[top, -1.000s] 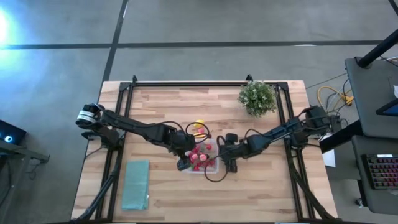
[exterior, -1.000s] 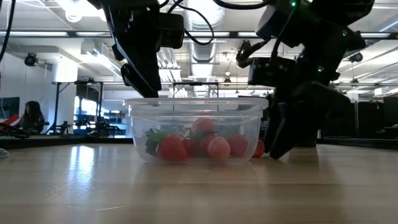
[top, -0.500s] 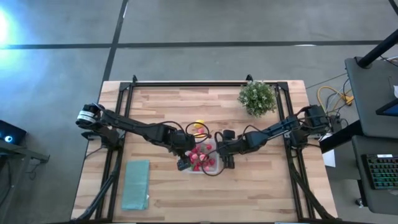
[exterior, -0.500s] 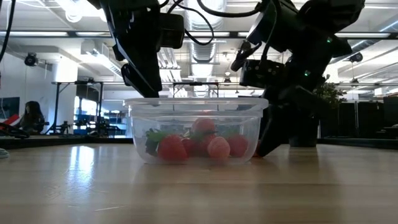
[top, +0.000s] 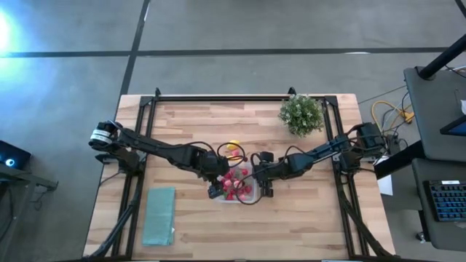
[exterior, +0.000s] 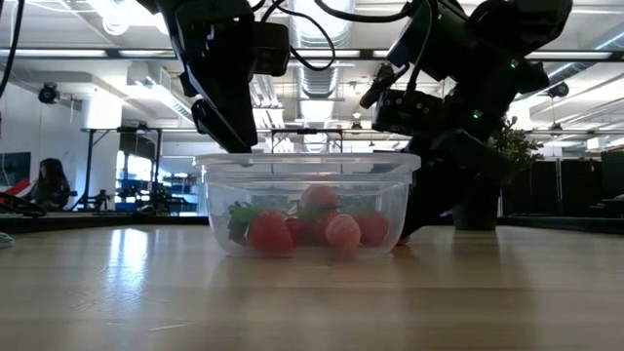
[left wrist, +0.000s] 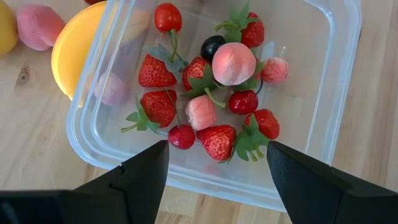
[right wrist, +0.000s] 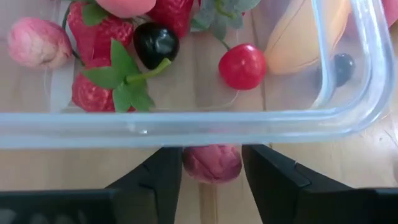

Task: Pick and placing Produce into tupperware
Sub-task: Put the pink peach into the transparent bin, then put the yellow lemon into the transparent bin

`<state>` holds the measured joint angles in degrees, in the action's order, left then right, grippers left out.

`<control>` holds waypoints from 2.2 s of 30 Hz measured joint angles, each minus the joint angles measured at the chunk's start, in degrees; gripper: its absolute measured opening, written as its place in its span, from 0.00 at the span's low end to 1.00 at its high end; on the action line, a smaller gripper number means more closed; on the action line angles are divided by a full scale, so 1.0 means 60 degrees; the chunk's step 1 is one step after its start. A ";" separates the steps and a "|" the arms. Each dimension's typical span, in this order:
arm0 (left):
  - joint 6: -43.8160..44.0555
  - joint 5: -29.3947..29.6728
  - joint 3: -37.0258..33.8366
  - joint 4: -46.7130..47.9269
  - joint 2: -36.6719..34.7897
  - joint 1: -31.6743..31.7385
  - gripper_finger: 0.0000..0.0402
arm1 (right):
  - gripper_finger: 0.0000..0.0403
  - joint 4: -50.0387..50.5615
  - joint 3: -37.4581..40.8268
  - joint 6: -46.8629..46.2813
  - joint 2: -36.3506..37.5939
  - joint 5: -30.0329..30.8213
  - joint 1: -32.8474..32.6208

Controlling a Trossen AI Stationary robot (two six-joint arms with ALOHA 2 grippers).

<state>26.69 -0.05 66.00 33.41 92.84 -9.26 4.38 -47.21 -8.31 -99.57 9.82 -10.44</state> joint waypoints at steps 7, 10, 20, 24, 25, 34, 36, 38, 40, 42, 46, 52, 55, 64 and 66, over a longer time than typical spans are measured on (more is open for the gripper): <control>-0.0002 -0.0001 0.0000 -0.0007 0.0000 0.0004 0.64 | 0.30 -0.0051 0.0239 -0.0110 0.0000 -0.0009 -0.0004; -0.0002 -0.0001 0.0000 -0.0007 0.0000 0.0025 0.64 | 0.26 -0.0037 0.0242 -0.0110 0.0006 0.0003 -0.0004; 0.0004 -0.0005 0.0011 -0.0067 0.0000 0.0029 0.64 | 0.24 0.1944 -0.0424 -0.0572 0.0927 0.0025 -0.0073; 0.0005 -0.0008 0.0011 -0.0242 0.0000 0.0029 0.64 | 0.24 0.2420 -0.0673 -0.0875 0.1805 0.0020 -0.0128; 0.0007 -0.0007 0.0011 -0.0297 0.0000 0.0029 0.64 | 0.24 0.2459 -0.0754 -0.0942 0.2036 0.0017 -0.0153; 0.0330 0.0088 0.0011 -0.0407 -0.0524 -0.0022 0.64 | 0.25 0.1903 -0.1642 -0.0938 0.1902 -0.1050 -0.0178; 0.0337 0.0381 0.0011 -0.0207 -0.0808 -0.0025 0.64 | 0.27 0.1902 -0.1939 -0.0948 0.1437 -0.1173 -0.0175; 0.0376 0.0706 0.0011 0.0107 -0.1154 -0.0025 0.64 | 0.32 0.1917 -0.2305 -0.0984 0.1025 -0.1169 -0.0175; 0.0497 0.1185 0.0011 0.0511 -0.1515 -0.0033 0.64 | 0.37 0.1972 -0.2676 -0.0912 0.0719 -0.1167 -0.0178; 0.0512 0.1603 0.0011 0.0852 -0.1850 -0.0033 0.64 | 0.42 0.2186 -0.3025 -0.0830 0.0529 -0.1115 -0.0175; 0.0496 0.2323 0.0009 0.1123 -0.2325 -0.0006 0.64 | 0.53 0.2815 -0.3562 -0.0776 0.0497 -0.0663 -0.0171; 0.0421 0.2329 -0.0092 0.1090 -0.2552 0.0699 0.64 | 0.61 0.4463 -0.4024 -0.1092 0.1109 0.0918 -0.0131; 0.0379 0.2274 -0.0179 0.0923 -0.2358 0.1443 0.64 | 0.63 0.5142 -0.4127 -0.1608 0.1601 0.1873 -0.0127; 0.0120 -0.0041 0.0246 -0.0042 -0.0639 0.4008 0.64 | 0.64 0.6819 -0.3993 -0.4090 0.3304 0.3822 -0.0003; 0.0459 -0.0683 0.0459 0.0010 -0.0164 0.4397 0.64 | 0.64 0.7211 -0.3965 -0.4566 0.3598 0.4264 0.0004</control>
<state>29.44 -4.14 68.75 33.47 91.85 17.13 47.65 -71.00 -35.71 -77.98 35.41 -10.41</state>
